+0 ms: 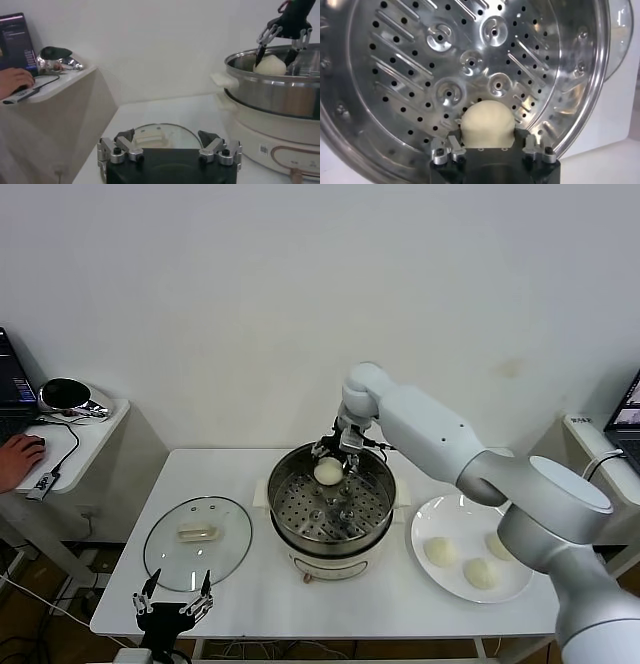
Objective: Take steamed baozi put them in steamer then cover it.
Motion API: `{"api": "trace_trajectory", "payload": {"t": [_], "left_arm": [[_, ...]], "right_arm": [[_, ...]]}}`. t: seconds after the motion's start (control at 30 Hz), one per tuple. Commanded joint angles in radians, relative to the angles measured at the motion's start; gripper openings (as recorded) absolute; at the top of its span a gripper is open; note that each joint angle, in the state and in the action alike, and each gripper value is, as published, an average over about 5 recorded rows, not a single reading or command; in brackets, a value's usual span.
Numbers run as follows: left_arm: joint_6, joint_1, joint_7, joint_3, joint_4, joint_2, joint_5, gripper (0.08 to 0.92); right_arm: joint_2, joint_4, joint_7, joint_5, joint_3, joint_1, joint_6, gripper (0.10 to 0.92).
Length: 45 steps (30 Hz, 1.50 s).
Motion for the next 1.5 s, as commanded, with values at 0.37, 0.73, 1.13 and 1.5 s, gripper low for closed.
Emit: {"api": "trace_trajectory", "payload": {"t": [0.37, 0.73, 1.13, 1.5], "left_arm": [[0.000, 0.001, -0.001, -0.001, -0.002, 0.004, -0.003, 0.823], [0.003, -0.012, 0.002, 0.006, 0.001, 0.023, -0.009, 0.823], [0.007, -0.019, 0.009, 0.027, 0.019, 0.040, -0.009, 0.823], [0.008, -0.010, 0.007, 0.030, 0.018, 0.042, -0.007, 0.823]], "right_arm": [[-0.120, 0.149, -0.119, 0.292, 0.030, 0.074, -0.292, 0.823], [-0.368, 0.240, -0.184, 0.547, -0.022, 0.156, -0.649, 0.823], [-0.668, 0.445, -0.208, 0.512, 0.008, 0.022, -1.104, 0.823], [-0.757, 0.525, -0.178, 0.492, 0.103, -0.204, -1.134, 0.823]]}}
